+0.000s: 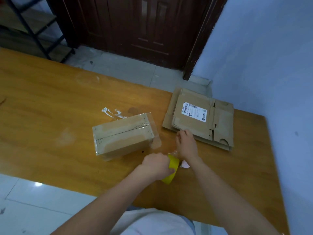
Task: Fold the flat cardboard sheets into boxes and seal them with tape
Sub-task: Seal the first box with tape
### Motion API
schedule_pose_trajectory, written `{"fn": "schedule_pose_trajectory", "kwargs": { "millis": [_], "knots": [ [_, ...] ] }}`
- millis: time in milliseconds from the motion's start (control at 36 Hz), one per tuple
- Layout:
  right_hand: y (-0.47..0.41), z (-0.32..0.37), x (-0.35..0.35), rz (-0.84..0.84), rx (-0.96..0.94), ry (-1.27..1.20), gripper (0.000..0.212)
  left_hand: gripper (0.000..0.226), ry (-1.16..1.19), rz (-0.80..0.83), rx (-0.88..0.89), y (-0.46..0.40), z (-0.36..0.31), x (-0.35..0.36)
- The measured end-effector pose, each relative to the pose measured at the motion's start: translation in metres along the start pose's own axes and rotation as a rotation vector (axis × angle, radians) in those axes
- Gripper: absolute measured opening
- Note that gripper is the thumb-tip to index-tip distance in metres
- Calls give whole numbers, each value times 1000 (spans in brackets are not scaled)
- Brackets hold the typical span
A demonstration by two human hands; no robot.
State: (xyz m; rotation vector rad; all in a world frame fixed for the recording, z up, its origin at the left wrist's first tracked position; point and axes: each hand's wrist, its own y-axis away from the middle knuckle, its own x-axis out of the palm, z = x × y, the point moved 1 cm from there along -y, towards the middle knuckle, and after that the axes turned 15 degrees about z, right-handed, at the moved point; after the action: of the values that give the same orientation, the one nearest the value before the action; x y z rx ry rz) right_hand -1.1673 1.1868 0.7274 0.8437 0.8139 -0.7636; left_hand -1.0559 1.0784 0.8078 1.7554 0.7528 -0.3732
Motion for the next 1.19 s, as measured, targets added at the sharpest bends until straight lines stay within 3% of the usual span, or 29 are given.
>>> {"fn": "schedule_pose_trajectory", "kwargs": {
  "millis": [139, 222, 306, 500, 722, 972, 1139, 1194],
  "knots": [
    [5, 27, -16, -67, -68, -151, 12, 37, 179, -506, 226, 12, 42, -44],
    [13, 46, -18, -83, -161, -149, 12, 18, 182, -681, 161, -5, 81, -58],
    [25, 63, -15, -103, -295, -150, 10, 38, 57, -592, 12, -25, 112, -57],
    [37, 85, 4, -102, -445, 146, 24, 77, 16, -573, 26, -38, 127, -37],
    [38, 92, 16, -47, -324, 262, 15, 76, 6, -576, 22, -40, 128, -37],
    [36, 98, 16, 55, -295, 310, 20, 68, 0, -600, 36, -40, 128, -36],
    [39, 96, 20, 407, -154, 475, 27, 51, -1, -612, 29, -39, 128, -36],
    [42, 96, 21, 409, -117, 414, 26, 44, -5, -606, 41, -39, 128, -37]
  ]
}}
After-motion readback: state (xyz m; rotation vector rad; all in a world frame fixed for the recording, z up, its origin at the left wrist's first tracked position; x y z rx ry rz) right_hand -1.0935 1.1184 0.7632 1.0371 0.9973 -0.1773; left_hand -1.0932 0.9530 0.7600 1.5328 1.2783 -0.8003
